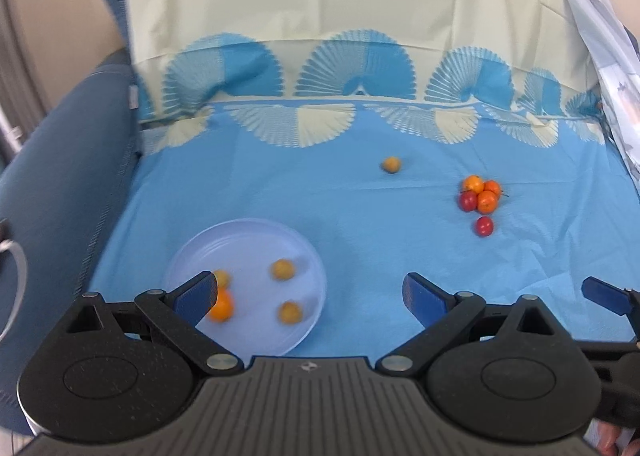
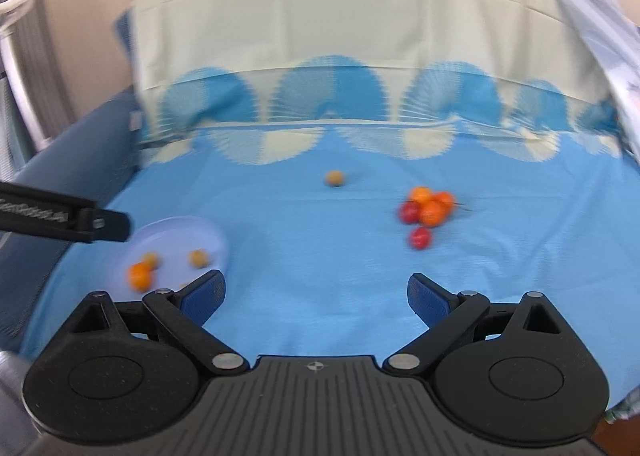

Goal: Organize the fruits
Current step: 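Move both grippers toward the mandarin and tomato cluster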

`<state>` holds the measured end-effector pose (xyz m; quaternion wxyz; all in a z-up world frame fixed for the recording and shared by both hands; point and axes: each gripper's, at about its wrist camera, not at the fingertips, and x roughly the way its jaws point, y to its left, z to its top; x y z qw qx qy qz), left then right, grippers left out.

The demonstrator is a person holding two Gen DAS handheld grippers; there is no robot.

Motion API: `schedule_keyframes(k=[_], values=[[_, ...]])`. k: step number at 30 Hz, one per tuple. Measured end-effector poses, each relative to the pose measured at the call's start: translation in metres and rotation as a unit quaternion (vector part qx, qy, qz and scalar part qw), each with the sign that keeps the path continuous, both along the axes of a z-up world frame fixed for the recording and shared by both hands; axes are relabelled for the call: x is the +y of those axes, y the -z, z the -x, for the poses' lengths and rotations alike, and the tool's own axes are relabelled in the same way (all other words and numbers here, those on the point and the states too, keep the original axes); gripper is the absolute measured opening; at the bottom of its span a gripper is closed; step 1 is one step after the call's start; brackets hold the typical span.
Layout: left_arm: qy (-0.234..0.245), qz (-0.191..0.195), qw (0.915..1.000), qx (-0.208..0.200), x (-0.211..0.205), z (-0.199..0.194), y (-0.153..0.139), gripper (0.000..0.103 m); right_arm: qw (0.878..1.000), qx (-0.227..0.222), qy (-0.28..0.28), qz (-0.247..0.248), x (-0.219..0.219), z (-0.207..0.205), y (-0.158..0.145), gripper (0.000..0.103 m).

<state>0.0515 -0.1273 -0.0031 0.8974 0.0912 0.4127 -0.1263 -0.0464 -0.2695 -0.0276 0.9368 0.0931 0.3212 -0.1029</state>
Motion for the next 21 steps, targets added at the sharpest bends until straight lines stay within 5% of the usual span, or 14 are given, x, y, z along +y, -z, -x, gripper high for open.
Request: schedule_keyframes(k=[14, 19, 21], values=[[0.095, -0.005, 0.9936, 0.062, -0.149, -0.153, 0.094, 0.1, 0.989, 0.024, 0.143, 0.007, -0.142, -0.101, 0.088, 0.098], [0.115, -0.028, 0.9901, 0.076, -0.191, -0.179, 0.133, 0.1, 0.99, 0.038, 0.13, 0.031, -0.173, -0.144, 0.117, 0.094], [0.102, -0.029, 0.991, 0.082, -0.191, -0.187, 0.143, 0.1, 0.992, 0.048, 0.115, 0.019, -0.181, -0.16, 0.129, 0.085]])
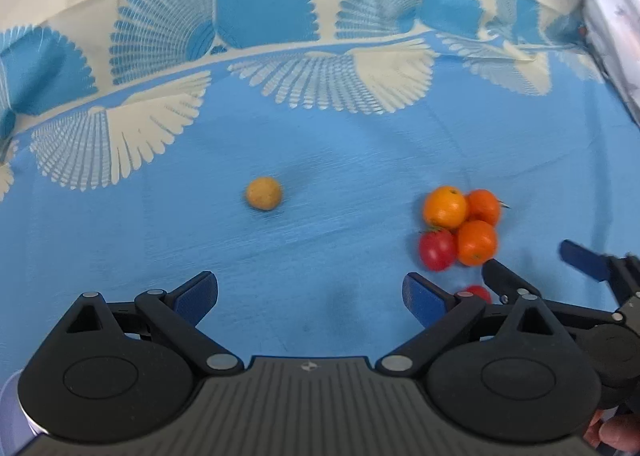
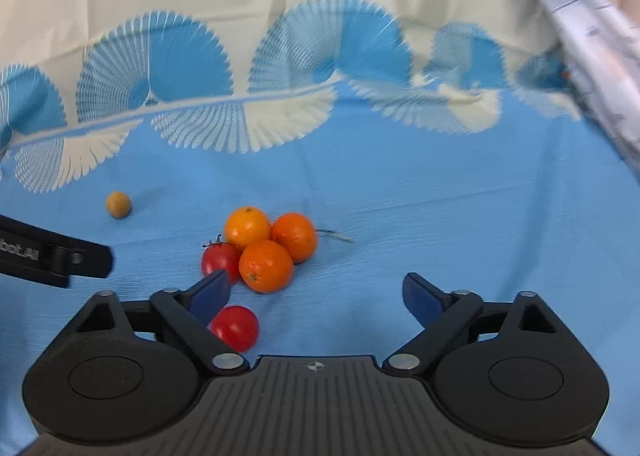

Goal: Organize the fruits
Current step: 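Move both grippers toward the mandarin and tomato cluster, then close right gripper on orange mandarin while left gripper grasps red tomato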

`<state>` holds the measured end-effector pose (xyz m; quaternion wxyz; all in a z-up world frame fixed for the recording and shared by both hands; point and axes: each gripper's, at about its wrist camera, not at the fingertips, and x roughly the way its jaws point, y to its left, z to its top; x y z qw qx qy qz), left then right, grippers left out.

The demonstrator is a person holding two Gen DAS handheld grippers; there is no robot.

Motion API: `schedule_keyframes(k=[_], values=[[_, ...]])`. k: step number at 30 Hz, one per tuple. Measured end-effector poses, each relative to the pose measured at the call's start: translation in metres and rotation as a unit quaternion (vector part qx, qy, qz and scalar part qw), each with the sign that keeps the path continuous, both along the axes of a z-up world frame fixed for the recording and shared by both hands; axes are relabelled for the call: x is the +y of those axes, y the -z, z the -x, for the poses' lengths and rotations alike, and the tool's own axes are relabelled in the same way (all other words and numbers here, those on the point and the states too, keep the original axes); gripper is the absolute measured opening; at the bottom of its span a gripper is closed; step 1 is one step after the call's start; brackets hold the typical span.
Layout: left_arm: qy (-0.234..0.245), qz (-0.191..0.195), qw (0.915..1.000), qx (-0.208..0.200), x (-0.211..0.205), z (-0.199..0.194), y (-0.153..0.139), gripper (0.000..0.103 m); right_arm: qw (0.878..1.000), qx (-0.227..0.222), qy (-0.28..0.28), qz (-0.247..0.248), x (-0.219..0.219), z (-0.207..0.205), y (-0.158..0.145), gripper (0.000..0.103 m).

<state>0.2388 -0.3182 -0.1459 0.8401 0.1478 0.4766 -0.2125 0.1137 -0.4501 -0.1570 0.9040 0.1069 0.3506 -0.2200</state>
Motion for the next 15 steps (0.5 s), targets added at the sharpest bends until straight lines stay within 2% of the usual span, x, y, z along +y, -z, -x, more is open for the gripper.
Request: schedule_keyframes(k=[3, 4, 5, 6, 8, 10, 15], values=[[-0.023, -0.005, 0.9997, 0.01, 0.01, -0.01, 0.01, 0.1, 1.0, 0.007, -0.014, -0.021, -0.005, -0.019, 0.013, 0.078], [-0.028, -0.008, 0.9995, 0.012, 0.013, -0.013, 0.013, 0.1, 1.0, 0.005, -0.017, -0.024, -0.005, -0.023, 0.016, 0.07], [-0.032, -0.011, 0.9993, 0.014, 0.015, -0.016, 0.016, 0.1, 0.999, 0.004, -0.024, -0.025, -0.005, -0.028, 0.02, 0.056], [-0.034, -0.013, 0.9992, 0.016, 0.016, -0.017, 0.017, 0.1, 0.999, -0.002, -0.034, -0.027, -0.004, -0.03, 0.021, 0.035], [-0.029, -0.007, 0.9993, 0.023, 0.015, -0.018, 0.017, 0.1, 0.999, -0.007, -0.037, -0.024, -0.004, -0.027, 0.02, 0.036], [-0.018, 0.005, 0.9993, 0.032, 0.006, -0.016, 0.018, 0.1, 1.0, -0.012, -0.013, -0.015, -0.009, -0.014, 0.015, 0.036], [0.014, 0.038, 0.9979, 0.051, -0.033, -0.008, 0.019, 0.1, 0.994, -0.026, 0.105, 0.012, -0.047, 0.022, 0.008, 0.036]])
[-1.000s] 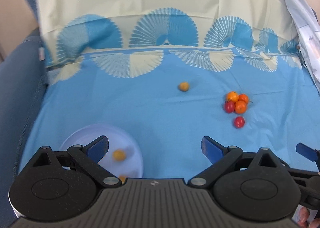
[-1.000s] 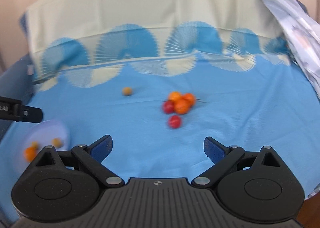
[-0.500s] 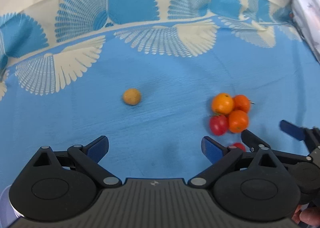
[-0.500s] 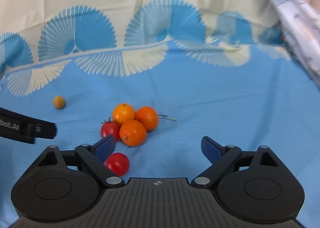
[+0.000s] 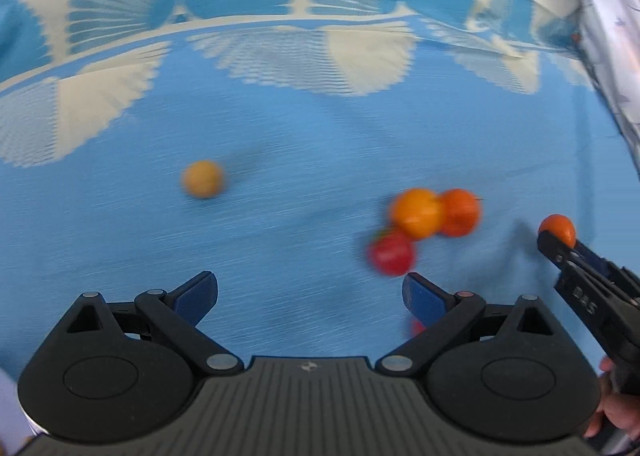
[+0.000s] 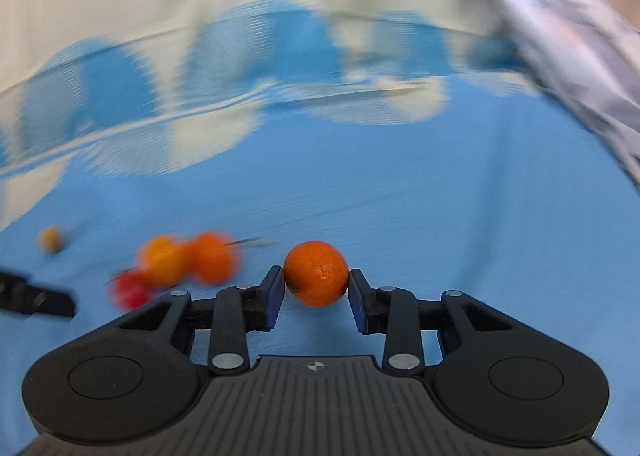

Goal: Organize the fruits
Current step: 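Close right gripper on orange mandarin while left gripper grasps red tomato, then carry mandarin and tomato over the blue plate and lower them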

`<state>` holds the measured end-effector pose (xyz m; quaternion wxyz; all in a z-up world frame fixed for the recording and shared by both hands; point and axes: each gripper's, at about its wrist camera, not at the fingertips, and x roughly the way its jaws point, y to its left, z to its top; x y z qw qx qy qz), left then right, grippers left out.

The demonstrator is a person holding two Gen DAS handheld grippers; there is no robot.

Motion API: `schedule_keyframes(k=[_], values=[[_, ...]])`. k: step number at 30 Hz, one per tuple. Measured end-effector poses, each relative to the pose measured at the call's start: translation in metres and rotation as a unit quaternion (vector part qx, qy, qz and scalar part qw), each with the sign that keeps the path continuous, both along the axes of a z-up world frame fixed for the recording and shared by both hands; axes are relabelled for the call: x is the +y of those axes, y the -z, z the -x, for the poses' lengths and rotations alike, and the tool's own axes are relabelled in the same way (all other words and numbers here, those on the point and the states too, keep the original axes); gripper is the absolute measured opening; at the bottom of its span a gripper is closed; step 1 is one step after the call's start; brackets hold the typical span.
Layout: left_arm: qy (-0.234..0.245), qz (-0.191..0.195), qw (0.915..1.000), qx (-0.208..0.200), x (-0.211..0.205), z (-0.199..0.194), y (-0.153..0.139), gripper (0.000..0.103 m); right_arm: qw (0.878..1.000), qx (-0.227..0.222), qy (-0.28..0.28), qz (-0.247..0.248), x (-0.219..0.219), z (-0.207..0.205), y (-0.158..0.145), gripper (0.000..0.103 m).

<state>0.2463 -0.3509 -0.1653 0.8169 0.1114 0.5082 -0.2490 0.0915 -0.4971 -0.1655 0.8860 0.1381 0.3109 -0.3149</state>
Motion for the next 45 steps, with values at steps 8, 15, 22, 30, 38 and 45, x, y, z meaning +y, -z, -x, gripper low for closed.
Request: schedule_keyframes(k=[8, 15, 22, 30, 38, 45], values=[[-0.004, -0.003, 0.9997, 0.025, -0.038, -0.012, 0.026, 0.088, 0.999, -0.007, 0.035, -0.002, -0.023, 0.01, 0.02, 0.037], [0.002, 0.002, 0.9999, -0.01, -0.036, -0.001, 0.012, 0.035, 0.999, -0.007, 0.032, 0.012, -0.02, 0.007, 0.02, 0.037], [-0.014, -0.005, 0.9999, -0.005, -0.001, 0.018, -0.01, 0.035, 0.999, -0.024, 0.031, -0.019, -0.02, 0.009, 0.012, 0.037], [-0.056, -0.026, 0.998, -0.013, 0.079, 0.061, -0.051, 0.035, 0.993, -0.044, 0.003, -0.106, 0.001, 0.031, -0.016, 0.037], [-0.078, -0.026, 0.9962, -0.031, 0.141, 0.115, -0.104, 0.035, 0.987, -0.043, -0.045, -0.15, 0.049, 0.081, -0.057, 0.037], [-0.085, -0.023, 0.9941, -0.064, 0.188, 0.171, -0.141, 0.035, 0.982, -0.043, -0.122, -0.138, 0.115, 0.112, -0.1, 0.037]])
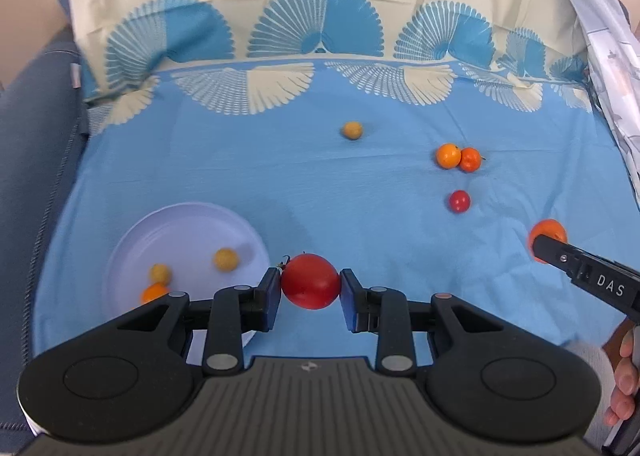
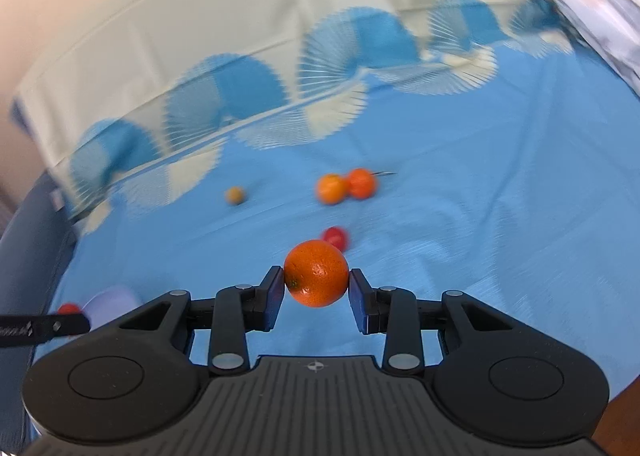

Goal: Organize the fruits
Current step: 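Carry mandarin and tomato over the blue plate and lower them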

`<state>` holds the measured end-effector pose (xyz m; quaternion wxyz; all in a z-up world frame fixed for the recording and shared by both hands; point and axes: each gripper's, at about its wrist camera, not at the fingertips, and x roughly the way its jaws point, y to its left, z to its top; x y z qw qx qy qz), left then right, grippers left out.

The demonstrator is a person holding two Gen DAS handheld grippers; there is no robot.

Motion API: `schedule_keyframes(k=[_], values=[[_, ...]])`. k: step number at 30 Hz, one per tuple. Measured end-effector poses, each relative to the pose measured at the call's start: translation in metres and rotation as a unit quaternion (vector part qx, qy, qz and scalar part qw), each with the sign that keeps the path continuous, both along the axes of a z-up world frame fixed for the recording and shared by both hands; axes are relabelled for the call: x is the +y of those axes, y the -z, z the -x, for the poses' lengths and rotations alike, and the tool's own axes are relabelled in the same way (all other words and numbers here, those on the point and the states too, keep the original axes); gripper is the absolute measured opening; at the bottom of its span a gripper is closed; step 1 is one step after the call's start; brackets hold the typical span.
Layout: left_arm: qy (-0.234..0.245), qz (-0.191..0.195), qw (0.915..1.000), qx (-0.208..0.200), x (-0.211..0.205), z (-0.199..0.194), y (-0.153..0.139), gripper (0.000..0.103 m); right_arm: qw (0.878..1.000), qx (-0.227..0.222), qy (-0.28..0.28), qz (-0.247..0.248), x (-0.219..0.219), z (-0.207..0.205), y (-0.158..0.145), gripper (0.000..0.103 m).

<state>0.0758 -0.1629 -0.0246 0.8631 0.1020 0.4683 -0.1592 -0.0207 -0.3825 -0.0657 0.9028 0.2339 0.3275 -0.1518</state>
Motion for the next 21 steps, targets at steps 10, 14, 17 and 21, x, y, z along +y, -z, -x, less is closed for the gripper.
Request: schedule_keyframes(k=[10, 14, 17, 21], values=[[-0.033, 0.021, 0.9991, -0.018, 0.076, 0.061, -0.023, 0.035, 0.994, -0.012, -0.104, 0.037, 0.098, 0.03, -0.046, 0.037], [-0.053, 0.034, 0.9977, -0.025, 0.108, 0.076, -0.028, 0.035, 0.99, -0.015, -0.134, 0.051, 0.13, 0.035, -0.058, 0.037], [-0.066, 0.041, 0.9965, -0.031, 0.129, 0.087, -0.032, 0.035, 0.986, -0.017, -0.155, 0.06, 0.153, 0.039, -0.066, 0.037], [-0.079, 0.047, 0.9948, -0.042, 0.151, 0.098, -0.036, 0.035, 0.981, -0.019, -0.181, 0.071, 0.177, 0.044, -0.073, 0.037]])
